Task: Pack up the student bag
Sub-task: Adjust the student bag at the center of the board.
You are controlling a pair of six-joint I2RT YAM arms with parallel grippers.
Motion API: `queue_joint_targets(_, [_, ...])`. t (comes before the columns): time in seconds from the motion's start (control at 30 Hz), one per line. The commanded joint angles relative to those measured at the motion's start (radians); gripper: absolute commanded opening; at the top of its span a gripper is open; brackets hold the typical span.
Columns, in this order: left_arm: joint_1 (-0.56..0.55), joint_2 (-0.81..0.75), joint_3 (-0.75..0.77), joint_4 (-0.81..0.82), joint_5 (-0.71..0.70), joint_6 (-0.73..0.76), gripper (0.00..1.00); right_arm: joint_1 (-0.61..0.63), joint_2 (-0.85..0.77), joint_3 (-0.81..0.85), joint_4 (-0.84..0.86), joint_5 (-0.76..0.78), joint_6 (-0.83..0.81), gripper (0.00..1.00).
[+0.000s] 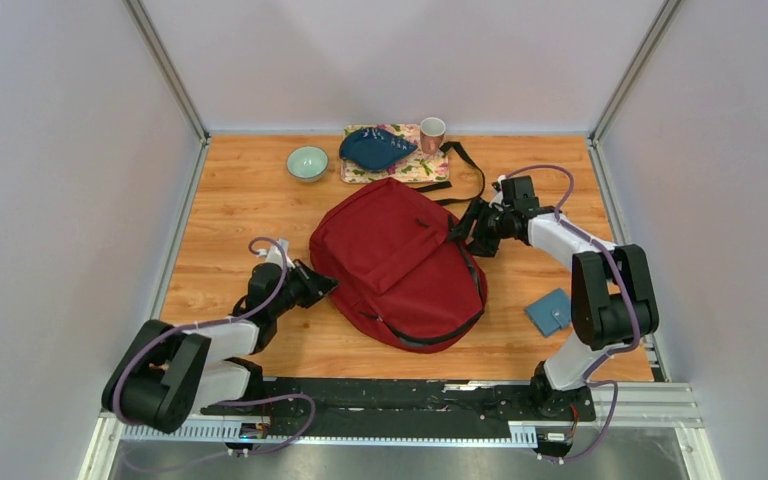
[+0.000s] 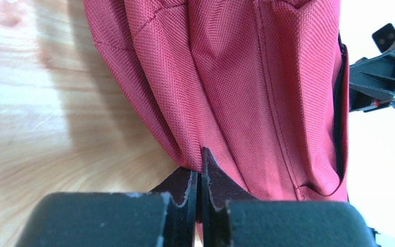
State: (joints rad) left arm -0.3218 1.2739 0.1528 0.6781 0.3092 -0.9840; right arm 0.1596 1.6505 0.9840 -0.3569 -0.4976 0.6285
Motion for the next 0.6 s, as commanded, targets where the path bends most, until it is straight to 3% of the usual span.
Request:
queue_joint_targets(0.0, [-0.002, -0.14, -0.056, -0.11, -0.061, 0.028, 0.22, 0.009, -0.011, 0.084, 0.015, 0.034, -0.009, 0.63])
queue_joint_targets(0.07, [-0.002, -0.157, -0.085, -0.092, -0.035, 0.01, 0.34, 0.006, -0.075, 0.084, -0.026, 0.135, -0.045, 0.66])
queue_joint_targets(0.1, [-0.003, -0.169, -0.097, -0.059, -0.009, -0.011, 0.47, -0.003, -0.105, 0.081, -0.072, 0.164, -0.055, 0.69])
queue_joint_targets(0.2, [-0.01, -0.192, -0.139, -0.006, 0.016, -0.054, 0.6, -0.017, -0.234, 0.078, -0.169, 0.283, -0.084, 0.7])
queue_joint_targets(0.4, [-0.092, -0.225, -0.144, 0.017, -0.005, -0.091, 0.72, 0.05, -0.525, 0.009, -0.295, 0.435, -0.105, 0.72])
queue_joint_targets(0.57, [-0.152, -0.194, -0.144, 0.038, -0.064, -0.119, 0.74, 0.181, -0.675, -0.115, -0.259, 0.317, 0.002, 0.7])
